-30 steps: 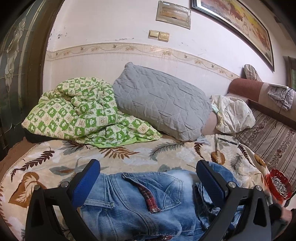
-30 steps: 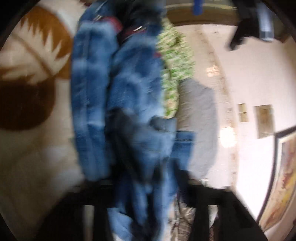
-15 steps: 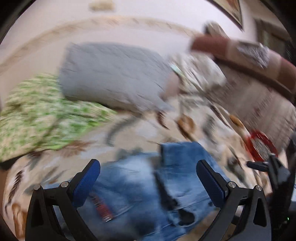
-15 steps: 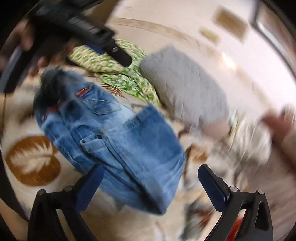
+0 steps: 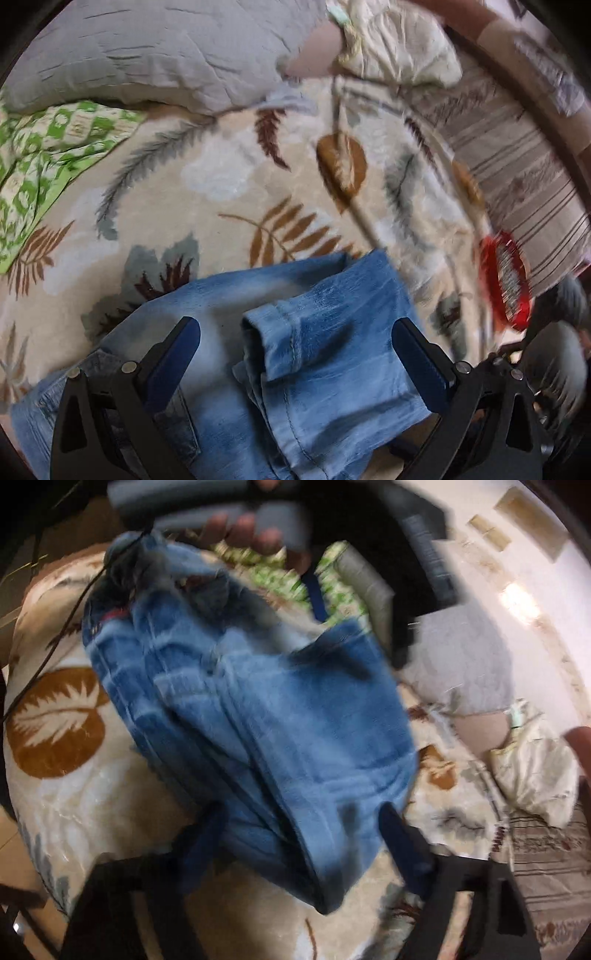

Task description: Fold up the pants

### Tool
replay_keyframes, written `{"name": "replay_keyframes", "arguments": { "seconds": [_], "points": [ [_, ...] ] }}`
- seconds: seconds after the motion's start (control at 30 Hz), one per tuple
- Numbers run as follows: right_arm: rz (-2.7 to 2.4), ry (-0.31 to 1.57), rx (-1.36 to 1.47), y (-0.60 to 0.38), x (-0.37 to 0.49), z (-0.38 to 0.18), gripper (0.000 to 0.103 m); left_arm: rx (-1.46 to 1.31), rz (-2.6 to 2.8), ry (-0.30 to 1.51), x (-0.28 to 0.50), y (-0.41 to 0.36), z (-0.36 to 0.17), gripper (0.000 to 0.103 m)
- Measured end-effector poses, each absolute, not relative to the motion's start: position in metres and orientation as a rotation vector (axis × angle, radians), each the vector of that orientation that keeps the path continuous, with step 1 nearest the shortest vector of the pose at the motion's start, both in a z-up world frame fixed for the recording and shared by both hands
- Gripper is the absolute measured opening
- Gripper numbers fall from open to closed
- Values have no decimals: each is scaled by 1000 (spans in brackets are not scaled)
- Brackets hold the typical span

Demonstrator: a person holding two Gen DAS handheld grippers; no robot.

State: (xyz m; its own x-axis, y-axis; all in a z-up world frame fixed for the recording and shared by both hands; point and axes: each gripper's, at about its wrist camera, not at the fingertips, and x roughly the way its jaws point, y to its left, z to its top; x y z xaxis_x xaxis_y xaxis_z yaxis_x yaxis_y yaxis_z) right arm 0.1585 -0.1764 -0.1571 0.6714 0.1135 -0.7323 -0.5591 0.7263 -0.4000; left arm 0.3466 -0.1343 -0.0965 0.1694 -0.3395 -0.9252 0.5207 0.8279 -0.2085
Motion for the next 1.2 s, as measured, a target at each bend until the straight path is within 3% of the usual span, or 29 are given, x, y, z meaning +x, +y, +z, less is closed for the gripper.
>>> {"name": "replay_keyframes", "arguments": {
  "seconds": [0.03,0.07,0.1,0.13,0.17,0.23,0.47,0.67,0.7,0.73,0.77,0.8,0.83,0.9,1.2],
  "points": [
    [432,768,-659,-176,161,-160,61,203,-599,1271,348,-138,-98,93],
    [444,763,-661,-176,160,-160,58,230,-590,1276,349,-141,-100,66],
    [456,748,-687,-175,156,-159,47,251,-584,1281,348,-143,-101,38],
    [454,736,-722,-175,153,-159,35,261,-571,1289,349,-142,-100,31],
    [452,729,-750,-175,150,-160,31,259,-571,1295,349,-139,-99,17],
    [456,684,-842,-177,139,-162,23,236,-591,1315,350,-135,-96,11],
    [432,575,-1116,-168,109,-184,19,181,-491,1441,369,-126,-131,11],
    [429,569,-1148,-171,107,-191,19,190,-444,1467,365,-124,-153,15],
    [419,560,-1142,-171,107,-190,19,188,-445,1456,364,-124,-149,21],
    [405,546,-1119,-174,104,-185,21,190,-452,1428,362,-124,-142,33],
    [392,534,-1091,-175,98,-178,23,188,-466,1401,357,-122,-133,69],
    [370,524,-1034,-182,95,-168,44,177,-483,1381,353,-120,-125,89],
    [361,513,-981,-188,92,-160,82,174,-483,1350,347,-117,-115,103],
    [372,478,-803,-211,84,-136,99,187,-483,1276,334,-111,-97,103],
    [415,687,21,-291,175,-81,99,285,-418,1023,253,-88,-80,103]
  ]
}}
